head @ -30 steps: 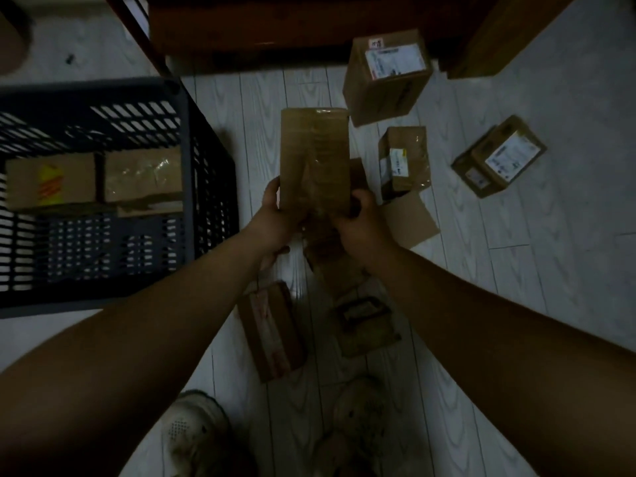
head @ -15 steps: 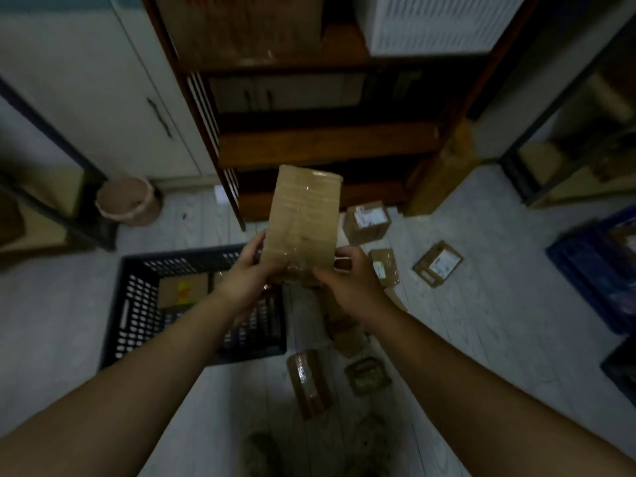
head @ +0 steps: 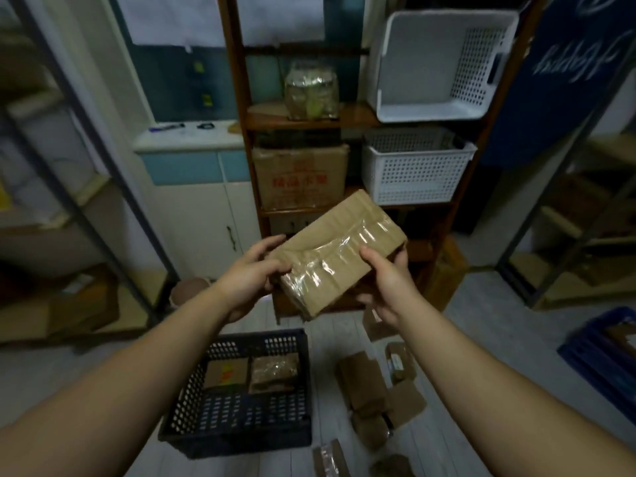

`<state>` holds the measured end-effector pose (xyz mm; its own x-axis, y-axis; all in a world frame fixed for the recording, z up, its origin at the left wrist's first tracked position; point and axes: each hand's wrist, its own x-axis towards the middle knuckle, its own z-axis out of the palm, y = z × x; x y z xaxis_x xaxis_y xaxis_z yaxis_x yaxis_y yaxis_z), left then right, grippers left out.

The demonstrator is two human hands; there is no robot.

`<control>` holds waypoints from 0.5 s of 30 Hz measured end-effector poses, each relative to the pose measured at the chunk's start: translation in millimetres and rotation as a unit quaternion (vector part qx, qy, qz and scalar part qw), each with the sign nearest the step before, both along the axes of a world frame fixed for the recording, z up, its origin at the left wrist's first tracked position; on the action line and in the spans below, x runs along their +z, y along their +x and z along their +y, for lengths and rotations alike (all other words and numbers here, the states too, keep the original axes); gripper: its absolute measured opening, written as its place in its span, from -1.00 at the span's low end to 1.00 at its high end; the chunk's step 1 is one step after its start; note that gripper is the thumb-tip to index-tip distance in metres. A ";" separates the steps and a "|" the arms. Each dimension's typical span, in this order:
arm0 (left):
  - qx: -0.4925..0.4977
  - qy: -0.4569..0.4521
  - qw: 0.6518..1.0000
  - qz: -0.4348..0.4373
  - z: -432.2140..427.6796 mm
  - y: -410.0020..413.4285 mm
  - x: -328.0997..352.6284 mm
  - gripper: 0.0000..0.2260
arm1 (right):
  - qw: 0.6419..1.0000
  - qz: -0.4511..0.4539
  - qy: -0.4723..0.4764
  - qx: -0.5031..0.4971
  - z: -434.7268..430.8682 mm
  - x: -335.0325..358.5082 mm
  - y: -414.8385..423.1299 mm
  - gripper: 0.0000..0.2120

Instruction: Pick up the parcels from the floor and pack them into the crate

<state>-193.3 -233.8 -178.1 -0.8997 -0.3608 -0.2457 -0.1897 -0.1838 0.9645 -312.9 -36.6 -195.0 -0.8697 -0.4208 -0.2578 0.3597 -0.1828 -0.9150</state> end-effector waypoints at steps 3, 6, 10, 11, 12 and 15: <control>0.039 0.022 0.999 0.003 21.3 20.8 16.5 -0.17 | 0.997 -0.018 -0.077 -0.023 -2.4 16.9 19.4 -0.30; 0.033 0.004 0.999 0.007 33.6 41.4 27.9 -0.21 | 0.997 0.013 -0.062 -0.040 -3.3 26.4 37.3 -0.25; 0.069 -0.022 0.996 0.060 15.1 68.7 45.6 -0.36 | 0.989 0.141 0.047 -0.020 -3.5 33.1 49.3 -0.42; 0.083 -0.030 0.994 0.068 8.7 74.6 49.2 -0.41 | 0.984 0.167 0.053 -0.011 -7.3 34.1 52.8 -0.50; 0.100 -0.042 0.991 0.074 2.9 80.0 52.0 -0.45 | 0.980 0.189 0.059 -0.004 -13.4 34.3 58.0 -0.55; 0.147 -0.108 0.981 0.064 -17.2 97.7 54.2 -0.53 | 0.973 0.221 0.067 0.016 -42.5 30.8 80.3 -0.57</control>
<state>-95.6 -251.0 -124.0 -0.7670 -0.6411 -0.0263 -0.0334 -0.0010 0.9994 -232.6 -79.1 -164.2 -0.8949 -0.4383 0.0843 -0.0717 -0.0454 -0.9964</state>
